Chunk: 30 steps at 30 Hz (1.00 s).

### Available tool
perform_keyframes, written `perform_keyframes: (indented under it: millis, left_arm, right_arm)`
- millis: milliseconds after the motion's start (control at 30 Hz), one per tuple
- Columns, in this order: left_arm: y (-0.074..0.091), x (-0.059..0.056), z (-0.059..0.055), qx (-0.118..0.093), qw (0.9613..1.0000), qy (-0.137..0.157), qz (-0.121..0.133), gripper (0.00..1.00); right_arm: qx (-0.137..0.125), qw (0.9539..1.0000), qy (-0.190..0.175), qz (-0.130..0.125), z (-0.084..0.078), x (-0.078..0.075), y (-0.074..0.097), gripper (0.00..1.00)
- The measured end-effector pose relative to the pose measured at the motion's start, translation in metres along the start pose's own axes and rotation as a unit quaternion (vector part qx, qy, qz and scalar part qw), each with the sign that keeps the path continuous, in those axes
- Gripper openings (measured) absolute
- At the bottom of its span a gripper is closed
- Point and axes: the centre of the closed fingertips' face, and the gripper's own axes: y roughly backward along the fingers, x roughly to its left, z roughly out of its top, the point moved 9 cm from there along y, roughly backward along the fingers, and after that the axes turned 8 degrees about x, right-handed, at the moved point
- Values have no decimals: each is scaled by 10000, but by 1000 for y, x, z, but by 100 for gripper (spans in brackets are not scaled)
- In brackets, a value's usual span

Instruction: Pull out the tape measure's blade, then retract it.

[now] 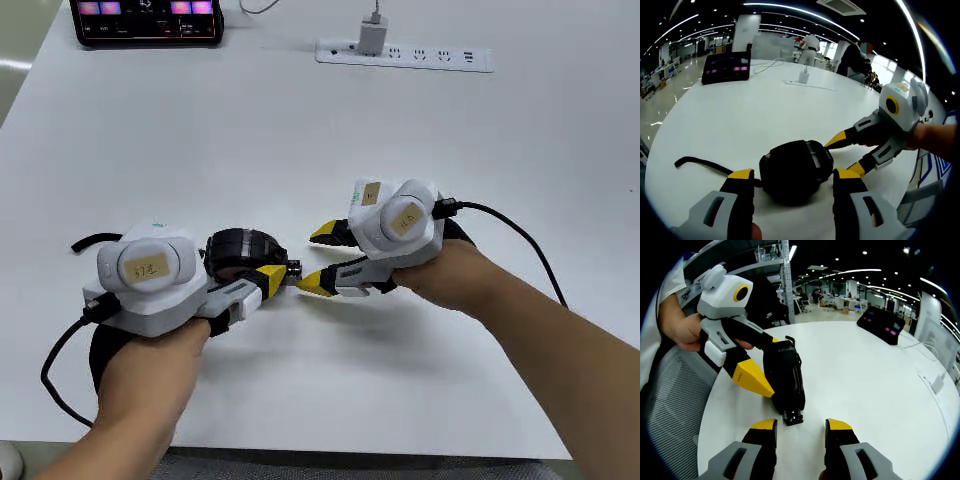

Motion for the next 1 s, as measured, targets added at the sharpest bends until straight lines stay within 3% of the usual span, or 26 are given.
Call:
perform_keyframes:
  millis: [300, 467, 567, 667, 767, 900, 1000]
  left_arm:
    - [11, 1, 6, -158, 9992, -337, -149, 65]
    - [17, 3, 6, -105, 9985, -493, -229, 66]
    - [22, 3, 6, -133, 9972, -680, -290, 69]
    - [27, 6, 5, -89, 9972, -627, -403, 74]
    - [32, 9, 4, -83, 9953, -856, -436, 76]
    - [37, 13, 4, -122, 9943, -864, -607, 80]
    - [41, 16, 4, -140, 9929, -1003, -625, 82]
  right_arm:
    - [53, 9996, -120, -257, -9, 2, 13, 46]
    - [54, 9994, -140, -315, -13, 6, 22, 50]
    - [64, 9988, -31, -488, -15, 7, 28, 57]
    - [-4, 9986, -122, -519, -17, 8, 35, 61]
    - [-26, 9982, -171, -577, -21, 10, 41, 64]
    - [-54, 9977, -262, -624, -26, 12, 48, 67]
    - [-214, 9971, -284, -666, -27, 16, 53, 70]
